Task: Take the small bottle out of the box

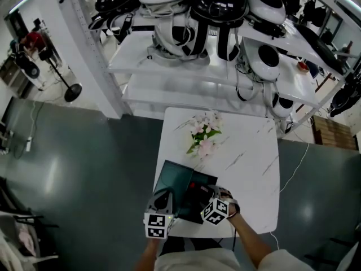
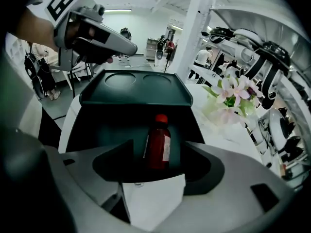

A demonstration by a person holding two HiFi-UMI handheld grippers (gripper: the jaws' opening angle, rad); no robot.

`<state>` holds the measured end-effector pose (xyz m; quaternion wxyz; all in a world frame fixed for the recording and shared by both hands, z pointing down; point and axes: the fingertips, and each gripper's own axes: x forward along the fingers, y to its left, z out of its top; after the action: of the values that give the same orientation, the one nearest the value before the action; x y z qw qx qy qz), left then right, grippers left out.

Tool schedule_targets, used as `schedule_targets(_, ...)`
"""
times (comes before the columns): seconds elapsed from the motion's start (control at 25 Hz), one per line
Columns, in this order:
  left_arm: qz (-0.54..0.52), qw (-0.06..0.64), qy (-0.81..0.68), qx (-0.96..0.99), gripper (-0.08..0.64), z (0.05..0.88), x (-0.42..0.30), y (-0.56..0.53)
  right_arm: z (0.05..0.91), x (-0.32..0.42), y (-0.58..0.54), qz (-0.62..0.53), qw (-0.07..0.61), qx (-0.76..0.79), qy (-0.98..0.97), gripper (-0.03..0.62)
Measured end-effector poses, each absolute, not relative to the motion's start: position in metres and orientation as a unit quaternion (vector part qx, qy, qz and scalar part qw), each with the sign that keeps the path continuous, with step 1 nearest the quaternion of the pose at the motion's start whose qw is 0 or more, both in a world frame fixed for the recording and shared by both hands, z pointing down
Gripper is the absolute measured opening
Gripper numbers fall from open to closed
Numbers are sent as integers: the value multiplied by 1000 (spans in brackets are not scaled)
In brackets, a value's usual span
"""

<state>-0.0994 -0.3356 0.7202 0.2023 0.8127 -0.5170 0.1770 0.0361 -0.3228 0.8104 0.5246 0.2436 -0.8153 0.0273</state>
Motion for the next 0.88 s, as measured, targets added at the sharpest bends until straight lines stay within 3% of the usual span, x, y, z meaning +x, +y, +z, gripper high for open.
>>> schedule_targets(0.44,174,210,-519,810,18,718,-102,-334,834,25,-333,50,562,223,-795,302)
schedule_targets(0.88,173,212,-522,808,18,717,-108,-335,844,29,-339,78,598,227,-765,232)
